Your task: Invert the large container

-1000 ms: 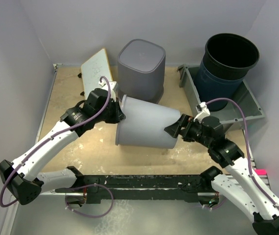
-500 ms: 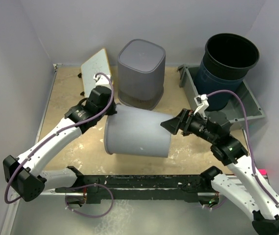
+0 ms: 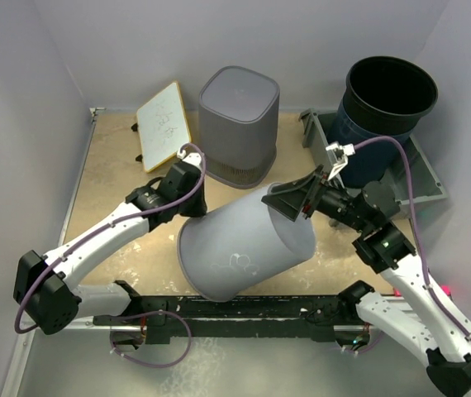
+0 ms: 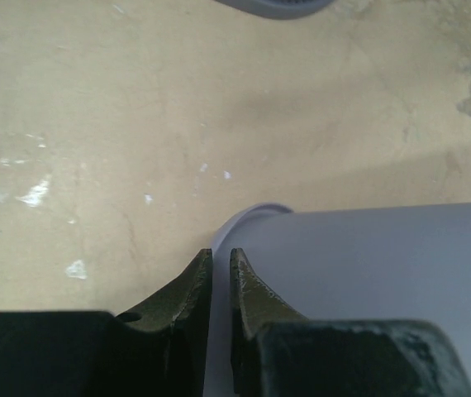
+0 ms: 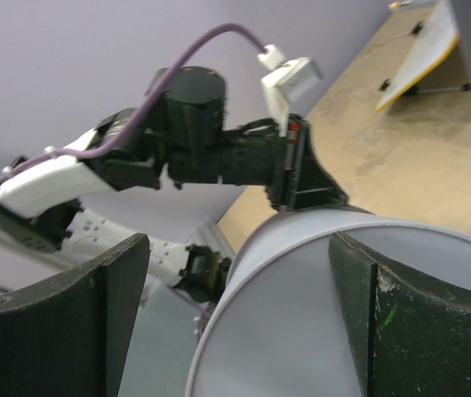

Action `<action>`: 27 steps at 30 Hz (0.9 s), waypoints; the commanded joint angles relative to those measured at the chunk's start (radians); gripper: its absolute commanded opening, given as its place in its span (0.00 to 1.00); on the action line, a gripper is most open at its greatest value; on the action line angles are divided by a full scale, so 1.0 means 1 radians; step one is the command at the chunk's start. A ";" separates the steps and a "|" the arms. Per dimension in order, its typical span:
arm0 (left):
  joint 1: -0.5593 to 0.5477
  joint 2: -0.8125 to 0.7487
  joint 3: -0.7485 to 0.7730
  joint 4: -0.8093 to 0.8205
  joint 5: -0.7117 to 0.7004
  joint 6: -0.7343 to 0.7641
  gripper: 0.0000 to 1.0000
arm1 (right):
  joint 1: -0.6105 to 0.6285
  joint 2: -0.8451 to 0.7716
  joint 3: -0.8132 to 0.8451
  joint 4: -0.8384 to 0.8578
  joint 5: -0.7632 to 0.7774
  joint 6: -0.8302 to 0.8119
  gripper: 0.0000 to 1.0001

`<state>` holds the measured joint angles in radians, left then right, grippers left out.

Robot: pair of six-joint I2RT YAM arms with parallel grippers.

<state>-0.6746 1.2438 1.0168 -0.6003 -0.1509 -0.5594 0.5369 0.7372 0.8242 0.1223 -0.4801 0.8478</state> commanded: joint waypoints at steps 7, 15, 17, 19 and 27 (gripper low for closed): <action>-0.010 0.021 -0.025 0.167 0.074 -0.103 0.11 | 0.036 0.063 -0.032 0.157 -0.122 0.102 0.88; -0.011 0.057 0.009 0.230 0.051 -0.171 0.11 | 0.184 0.141 -0.054 0.190 -0.068 0.105 0.88; -0.011 0.059 0.023 0.239 0.050 -0.185 0.11 | 0.239 0.161 -0.056 0.177 -0.052 0.089 0.88; -0.011 0.062 0.040 0.240 0.045 -0.198 0.11 | 0.283 0.187 -0.058 0.160 -0.029 0.070 0.87; -0.010 0.071 0.103 0.211 0.025 -0.230 0.11 | 0.354 0.210 -0.046 0.022 0.030 -0.027 0.87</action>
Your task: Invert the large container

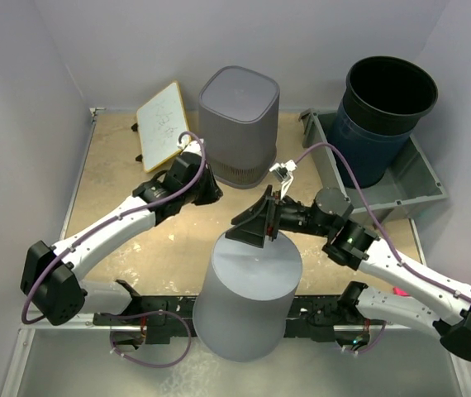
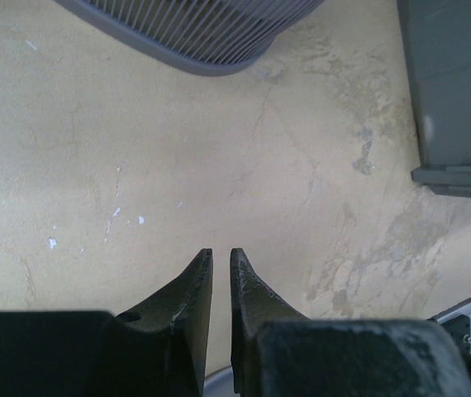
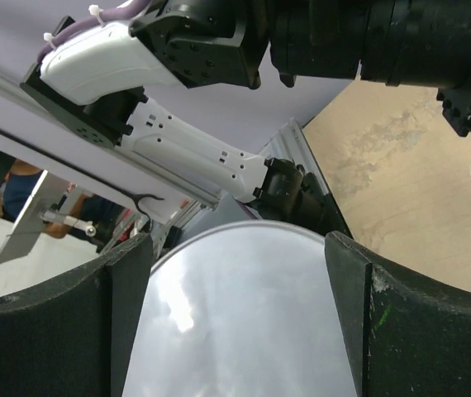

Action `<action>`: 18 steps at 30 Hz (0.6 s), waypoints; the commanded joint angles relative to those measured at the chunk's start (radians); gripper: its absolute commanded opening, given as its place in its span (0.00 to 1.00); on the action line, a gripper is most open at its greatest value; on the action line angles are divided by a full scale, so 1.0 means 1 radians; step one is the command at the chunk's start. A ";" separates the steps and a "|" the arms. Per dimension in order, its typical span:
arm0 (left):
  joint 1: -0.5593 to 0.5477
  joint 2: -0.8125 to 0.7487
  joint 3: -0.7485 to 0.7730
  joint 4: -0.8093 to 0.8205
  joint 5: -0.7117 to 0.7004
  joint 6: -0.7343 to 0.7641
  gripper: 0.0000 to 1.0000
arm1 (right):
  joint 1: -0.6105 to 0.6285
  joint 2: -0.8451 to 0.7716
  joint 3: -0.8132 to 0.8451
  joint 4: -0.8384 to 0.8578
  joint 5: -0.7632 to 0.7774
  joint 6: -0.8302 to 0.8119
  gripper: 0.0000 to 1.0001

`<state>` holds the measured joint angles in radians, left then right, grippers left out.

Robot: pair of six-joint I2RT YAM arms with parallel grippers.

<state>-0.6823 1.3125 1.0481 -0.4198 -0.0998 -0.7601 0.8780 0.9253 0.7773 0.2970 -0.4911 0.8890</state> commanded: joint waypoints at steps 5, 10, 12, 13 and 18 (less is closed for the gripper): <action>-0.003 -0.005 0.163 -0.034 -0.055 -0.015 0.11 | 0.016 0.024 0.100 -0.405 0.121 -0.233 0.87; -0.003 -0.040 0.271 -0.122 -0.087 0.016 0.13 | 0.015 0.034 0.170 -0.579 0.203 -0.339 0.88; -0.003 -0.068 0.296 -0.150 -0.100 0.023 0.14 | 0.015 0.040 0.172 -0.618 0.223 -0.358 0.89; -0.003 -0.083 0.304 -0.162 -0.107 0.025 0.15 | 0.015 0.042 0.170 -0.631 0.229 -0.360 0.89; -0.002 -0.142 0.322 -0.215 -0.095 0.032 0.16 | 0.015 0.036 0.139 -0.641 0.229 -0.348 0.89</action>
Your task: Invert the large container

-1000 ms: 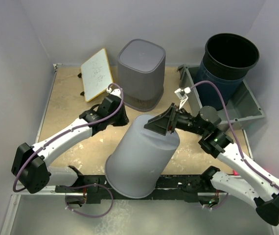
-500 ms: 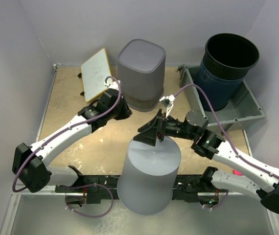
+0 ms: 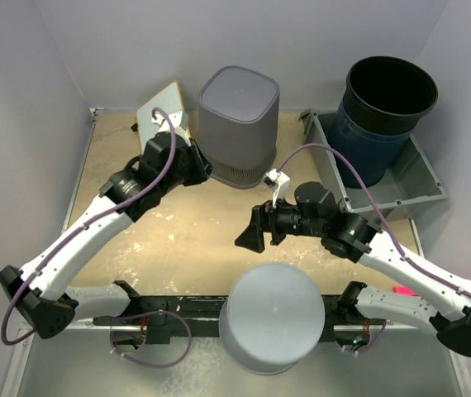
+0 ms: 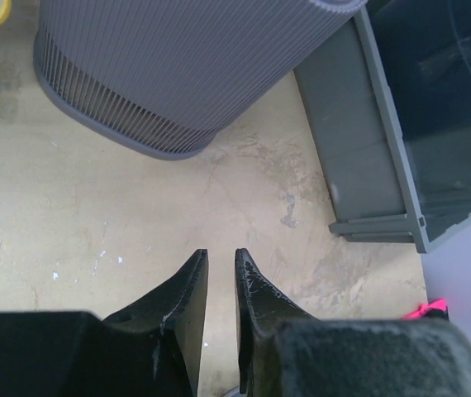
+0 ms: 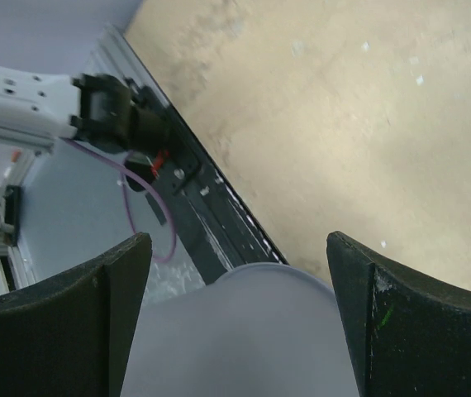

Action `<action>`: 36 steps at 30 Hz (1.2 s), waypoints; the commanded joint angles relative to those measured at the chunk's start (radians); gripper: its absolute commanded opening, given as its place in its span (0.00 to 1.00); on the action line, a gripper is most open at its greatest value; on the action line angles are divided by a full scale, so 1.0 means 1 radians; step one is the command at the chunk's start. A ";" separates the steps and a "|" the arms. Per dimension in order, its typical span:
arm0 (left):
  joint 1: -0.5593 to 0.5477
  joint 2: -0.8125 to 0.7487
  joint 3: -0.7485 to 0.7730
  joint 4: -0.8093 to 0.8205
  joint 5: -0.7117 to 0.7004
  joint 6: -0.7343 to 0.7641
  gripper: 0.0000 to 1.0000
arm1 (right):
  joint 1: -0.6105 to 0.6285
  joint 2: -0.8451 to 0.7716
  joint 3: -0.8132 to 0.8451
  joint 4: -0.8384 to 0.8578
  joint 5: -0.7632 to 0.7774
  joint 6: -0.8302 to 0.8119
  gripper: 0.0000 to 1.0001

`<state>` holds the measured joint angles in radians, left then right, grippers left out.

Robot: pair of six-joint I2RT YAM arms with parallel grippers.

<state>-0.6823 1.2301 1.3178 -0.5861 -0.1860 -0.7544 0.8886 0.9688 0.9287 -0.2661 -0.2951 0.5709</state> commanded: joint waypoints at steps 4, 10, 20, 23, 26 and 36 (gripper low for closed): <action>-0.003 -0.074 0.046 -0.101 0.071 0.036 0.17 | 0.004 -0.031 -0.016 -0.084 0.063 -0.028 0.89; -0.003 -0.098 0.037 -0.123 0.156 0.054 0.21 | 0.003 -0.061 0.131 -0.254 0.122 -0.120 0.96; -0.005 -0.241 -0.061 -0.094 0.651 0.134 0.26 | 0.003 -0.110 0.340 -0.531 -0.240 -0.290 1.00; -0.008 -0.322 -0.159 -0.041 0.698 0.080 0.27 | 0.003 -0.137 0.242 -0.533 -0.334 -0.241 0.98; -0.009 -0.377 -0.237 0.025 0.718 0.019 0.28 | 0.003 -0.131 0.165 -0.524 -0.362 -0.241 0.94; -0.010 -0.340 -0.270 0.020 0.692 0.030 0.29 | 0.003 -0.126 0.171 -0.552 -0.266 -0.237 0.51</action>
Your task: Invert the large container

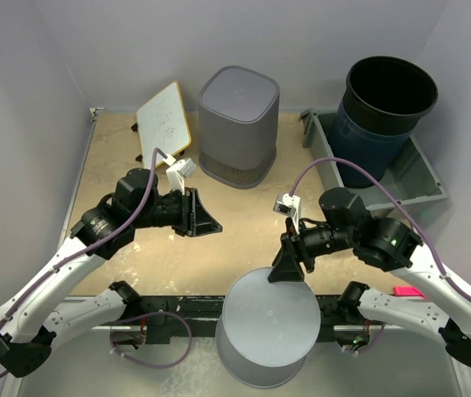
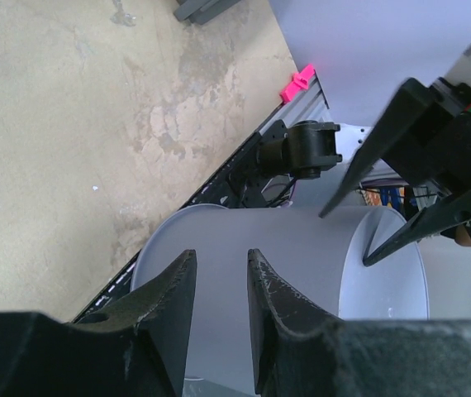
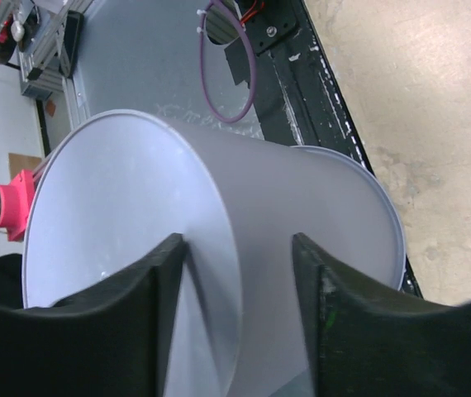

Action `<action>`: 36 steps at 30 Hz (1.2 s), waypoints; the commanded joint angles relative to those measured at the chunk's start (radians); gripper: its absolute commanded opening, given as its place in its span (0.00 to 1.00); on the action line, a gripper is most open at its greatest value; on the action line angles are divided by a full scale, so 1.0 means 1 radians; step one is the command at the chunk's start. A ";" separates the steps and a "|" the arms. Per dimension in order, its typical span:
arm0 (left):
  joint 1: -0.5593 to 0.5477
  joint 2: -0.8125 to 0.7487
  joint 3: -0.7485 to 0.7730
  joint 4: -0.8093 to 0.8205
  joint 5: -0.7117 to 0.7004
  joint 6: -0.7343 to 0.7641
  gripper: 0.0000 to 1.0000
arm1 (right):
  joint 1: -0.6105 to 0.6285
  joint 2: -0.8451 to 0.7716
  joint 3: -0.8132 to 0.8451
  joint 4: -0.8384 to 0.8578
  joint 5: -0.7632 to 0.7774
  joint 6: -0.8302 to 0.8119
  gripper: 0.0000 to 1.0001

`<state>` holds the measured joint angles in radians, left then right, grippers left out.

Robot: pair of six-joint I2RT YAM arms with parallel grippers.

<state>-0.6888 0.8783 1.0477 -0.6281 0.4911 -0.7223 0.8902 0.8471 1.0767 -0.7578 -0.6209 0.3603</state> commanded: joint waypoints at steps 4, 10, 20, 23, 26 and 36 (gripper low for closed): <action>-0.002 0.022 0.002 0.061 0.007 0.006 0.29 | 0.002 0.007 0.031 -0.092 0.061 -0.038 0.30; -0.003 0.030 -0.001 0.063 -0.001 0.007 0.28 | 0.001 0.001 0.031 -0.093 0.071 -0.040 0.11; -0.003 0.038 0.002 0.061 -0.015 0.020 0.28 | 0.001 -0.020 0.054 -0.121 0.228 -0.032 0.00; -0.002 0.041 0.003 0.061 -0.021 0.023 0.28 | 0.002 -0.030 0.065 -0.142 0.308 -0.022 0.00; -0.003 0.046 0.006 0.062 -0.025 0.026 0.28 | 0.001 -0.043 0.072 -0.161 0.374 -0.015 0.00; -0.003 0.069 0.036 0.051 -0.037 0.039 0.28 | 0.001 -0.074 0.069 -0.267 0.672 0.071 0.00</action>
<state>-0.6888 0.9440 1.0470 -0.6147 0.4637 -0.7120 0.8909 0.7700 1.1465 -0.8276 -0.1738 0.3992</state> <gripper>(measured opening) 0.281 0.005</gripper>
